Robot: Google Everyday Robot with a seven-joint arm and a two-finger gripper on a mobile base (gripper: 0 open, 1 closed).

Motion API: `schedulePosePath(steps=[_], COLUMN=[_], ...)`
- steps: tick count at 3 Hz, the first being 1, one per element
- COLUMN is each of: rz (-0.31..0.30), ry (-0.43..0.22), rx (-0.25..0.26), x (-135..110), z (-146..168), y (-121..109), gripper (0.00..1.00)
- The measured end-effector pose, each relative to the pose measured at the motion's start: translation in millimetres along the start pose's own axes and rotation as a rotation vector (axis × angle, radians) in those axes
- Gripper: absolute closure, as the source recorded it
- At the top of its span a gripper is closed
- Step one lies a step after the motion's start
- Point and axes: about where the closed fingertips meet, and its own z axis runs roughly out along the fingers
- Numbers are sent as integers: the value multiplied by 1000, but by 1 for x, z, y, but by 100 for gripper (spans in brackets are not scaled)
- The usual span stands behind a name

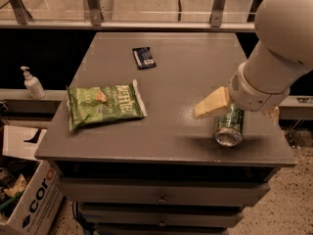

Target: Place green can upright

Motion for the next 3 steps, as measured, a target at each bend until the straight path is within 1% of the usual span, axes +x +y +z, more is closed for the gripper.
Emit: schedulePosePath(steps=[1, 2, 3], rz=[8, 21, 44], ry=[-12, -15, -7], rx=[42, 73, 90], x=[1, -10, -24], z=[4, 10, 16], y=[7, 9, 5], gripper=[0, 0, 0])
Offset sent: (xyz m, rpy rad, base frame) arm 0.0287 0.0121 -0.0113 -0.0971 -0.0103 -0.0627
